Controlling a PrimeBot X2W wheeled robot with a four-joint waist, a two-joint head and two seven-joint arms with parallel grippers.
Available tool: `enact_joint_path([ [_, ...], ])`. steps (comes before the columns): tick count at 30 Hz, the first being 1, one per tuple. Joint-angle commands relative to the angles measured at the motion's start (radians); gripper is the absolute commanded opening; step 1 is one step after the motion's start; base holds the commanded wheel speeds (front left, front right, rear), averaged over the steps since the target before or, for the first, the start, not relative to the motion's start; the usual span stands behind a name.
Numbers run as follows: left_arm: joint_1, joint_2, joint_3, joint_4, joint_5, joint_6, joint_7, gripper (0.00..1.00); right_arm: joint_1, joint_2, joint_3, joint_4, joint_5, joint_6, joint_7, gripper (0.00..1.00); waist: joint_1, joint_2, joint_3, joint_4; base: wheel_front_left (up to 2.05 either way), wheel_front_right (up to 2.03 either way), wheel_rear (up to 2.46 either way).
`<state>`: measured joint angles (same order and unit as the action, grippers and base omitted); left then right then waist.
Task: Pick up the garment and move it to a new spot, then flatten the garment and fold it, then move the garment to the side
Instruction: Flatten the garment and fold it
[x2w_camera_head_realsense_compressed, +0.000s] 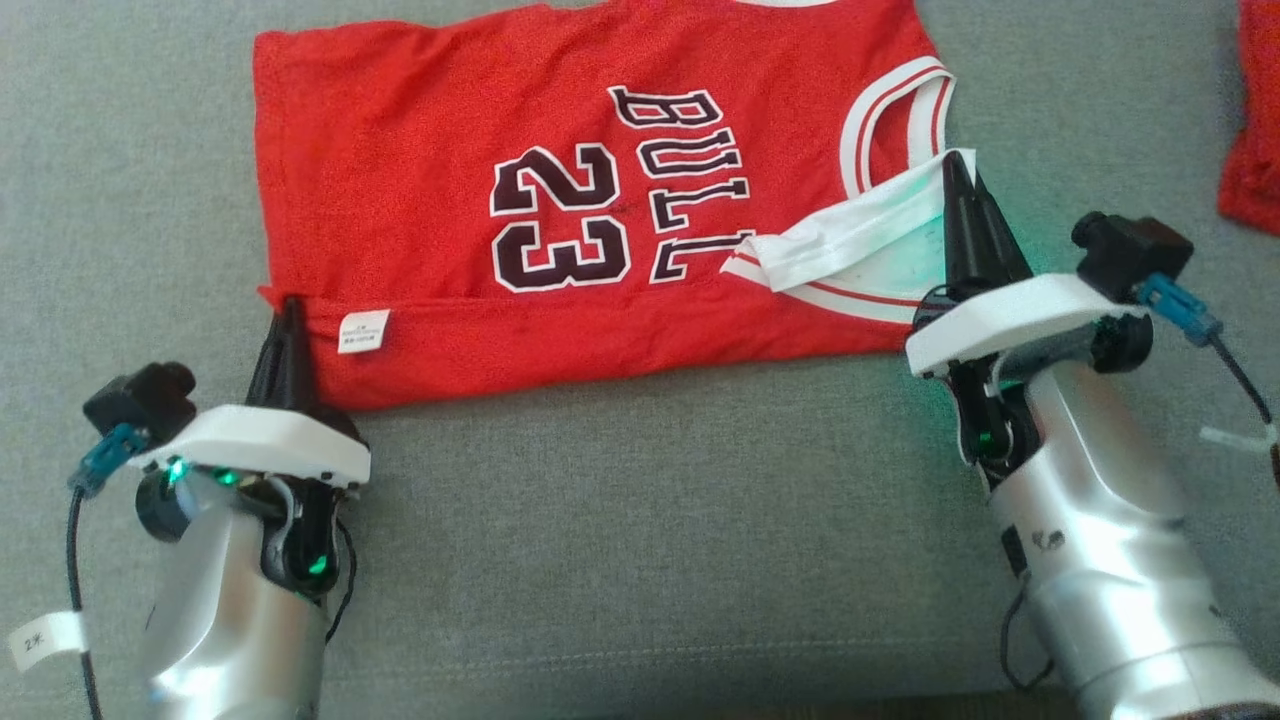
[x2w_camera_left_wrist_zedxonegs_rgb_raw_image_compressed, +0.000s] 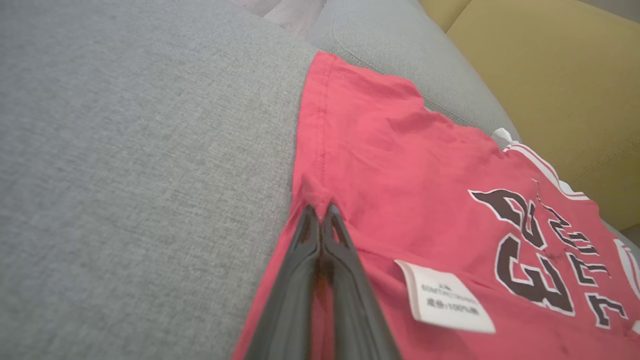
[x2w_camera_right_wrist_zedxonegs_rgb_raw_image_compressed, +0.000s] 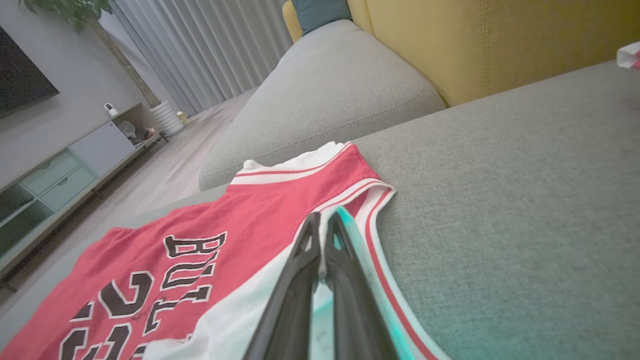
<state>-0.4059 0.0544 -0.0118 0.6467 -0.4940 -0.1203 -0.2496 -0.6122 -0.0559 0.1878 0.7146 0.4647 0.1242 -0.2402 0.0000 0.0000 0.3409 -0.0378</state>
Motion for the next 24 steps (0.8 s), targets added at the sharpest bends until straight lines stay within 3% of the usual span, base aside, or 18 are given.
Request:
enact_joint_path([
  [1, -0.023, 0.023, 0.032, -0.026, 0.012, -0.002, -0.012, 0.0, -0.027, 0.006, 0.02, -0.013, -0.008, 0.007, -0.014, 0.0, 0.0, 0.0, 0.004, 0.003, 0.0, 0.0, 0.0],
  [7, -0.025, 0.015, 0.038, -0.058, 0.041, -0.006, -0.012, 0.02, -0.127, 0.006, 0.04, 0.118, -0.01, 0.007, -0.019, 0.0, 0.0, 0.0, 0.022, 0.016, 0.0, 0.0, 0.0],
  [8, -0.024, 0.013, 0.039, -0.066, 0.046, -0.006, -0.012, 0.29, -0.143, 0.006, 0.046, 0.14, -0.008, 0.007, -0.019, 0.0, 0.0, 0.0, 0.024, 0.018, 0.0, 0.0, 0.0],
  [9, -0.021, 0.011, 0.039, -0.075, 0.051, -0.006, -0.012, 0.47, -0.158, 0.006, 0.051, 0.162, -0.004, 0.007, -0.02, 0.1, 0.0, 0.0, 0.026, 0.02, 0.0, 0.0, 0.0],
  [10, -0.017, 0.009, 0.04, -0.085, 0.056, -0.007, -0.012, 0.91, -0.172, 0.006, 0.057, 0.188, 0.001, 0.007, -0.02, 0.35, 0.0, 0.0, 0.027, 0.023, 0.0, 0.0, 0.0],
  [11, -0.012, 0.008, 0.039, -0.098, 0.066, -0.007, -0.012, 1.0, -0.187, 0.006, 0.063, 0.215, 0.008, 0.007, -0.019, 0.66, 0.0, 0.0, 0.029, 0.025, 0.0, 0.0, 0.0],
  [12, -0.005, 0.006, 0.038, -0.111, 0.075, -0.007, -0.012, 1.0, -0.203, 0.006, 0.069, 0.239, 0.012, 0.007, -0.02, 1.0, 0.0, 0.0, 0.03, 0.027, 0.0, 0.0, 0.0],
  [19, 0.063, -0.002, 0.057, -0.215, 0.078, -0.008, -0.012, 1.0, -0.302, 0.006, 0.094, 0.363, 0.051, 0.007, -0.021, 1.0, 0.0, 0.0, 0.032, 0.043, 0.0, 0.0, 0.0],
  [24, 0.117, -0.004, 0.06, -0.272, 0.073, -0.006, -0.012, 1.0, -0.363, 0.006, 0.09, 0.384, 0.065, 0.007, -0.021, 1.0, 0.0, 0.0, 0.029, 0.048, 0.0, 0.0, 0.0],
])
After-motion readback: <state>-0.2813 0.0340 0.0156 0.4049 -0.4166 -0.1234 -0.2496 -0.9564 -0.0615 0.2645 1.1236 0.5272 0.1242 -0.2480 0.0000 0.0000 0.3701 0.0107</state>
